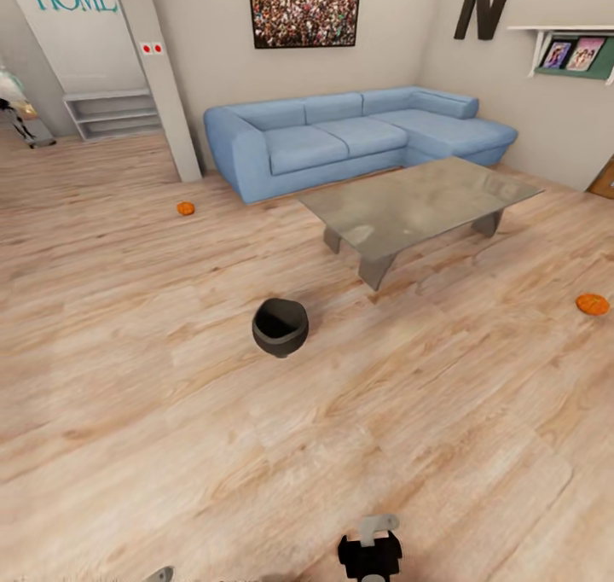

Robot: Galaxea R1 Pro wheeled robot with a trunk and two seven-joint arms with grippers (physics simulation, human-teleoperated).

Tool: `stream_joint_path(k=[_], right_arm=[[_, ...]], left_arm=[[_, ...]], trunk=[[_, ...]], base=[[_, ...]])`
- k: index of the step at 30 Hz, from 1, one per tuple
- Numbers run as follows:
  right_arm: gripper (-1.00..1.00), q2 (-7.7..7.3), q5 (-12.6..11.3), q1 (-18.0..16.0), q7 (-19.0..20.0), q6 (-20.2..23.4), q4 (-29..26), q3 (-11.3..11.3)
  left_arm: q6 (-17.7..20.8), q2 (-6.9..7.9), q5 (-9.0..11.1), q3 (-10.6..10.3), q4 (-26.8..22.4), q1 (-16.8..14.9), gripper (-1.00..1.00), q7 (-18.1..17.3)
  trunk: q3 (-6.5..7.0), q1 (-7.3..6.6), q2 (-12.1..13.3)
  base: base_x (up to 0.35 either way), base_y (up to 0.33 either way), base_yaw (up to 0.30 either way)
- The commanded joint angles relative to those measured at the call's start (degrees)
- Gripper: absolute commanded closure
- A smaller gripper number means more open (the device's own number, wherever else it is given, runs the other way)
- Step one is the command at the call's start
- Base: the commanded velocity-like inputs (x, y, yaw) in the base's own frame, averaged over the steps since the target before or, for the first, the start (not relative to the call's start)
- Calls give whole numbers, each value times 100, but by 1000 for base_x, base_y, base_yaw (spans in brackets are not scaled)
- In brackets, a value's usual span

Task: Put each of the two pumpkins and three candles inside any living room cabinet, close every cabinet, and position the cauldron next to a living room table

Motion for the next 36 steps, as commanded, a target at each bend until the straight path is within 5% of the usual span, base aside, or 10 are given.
stream_joint_path(k=[1,20,36], right_arm=[[-100,0,-60,-4,-20,-34,3,72],[-100,0,19,47,-19,-85,-1,246],[-100,0,112,83,-18,-101,-6,247]], left_arm=[[-21,-2,10,10,2,-3,-100,6],[-21,-2,13,9,1,-3,-100,6],[-21,2,13,9,4,-3,-100,6]], trunk=[[-11,0,-2],[-141,0,-2],[-103,0,-2]], base=[[92,179,201],[204,206,206],[180,280,280]])
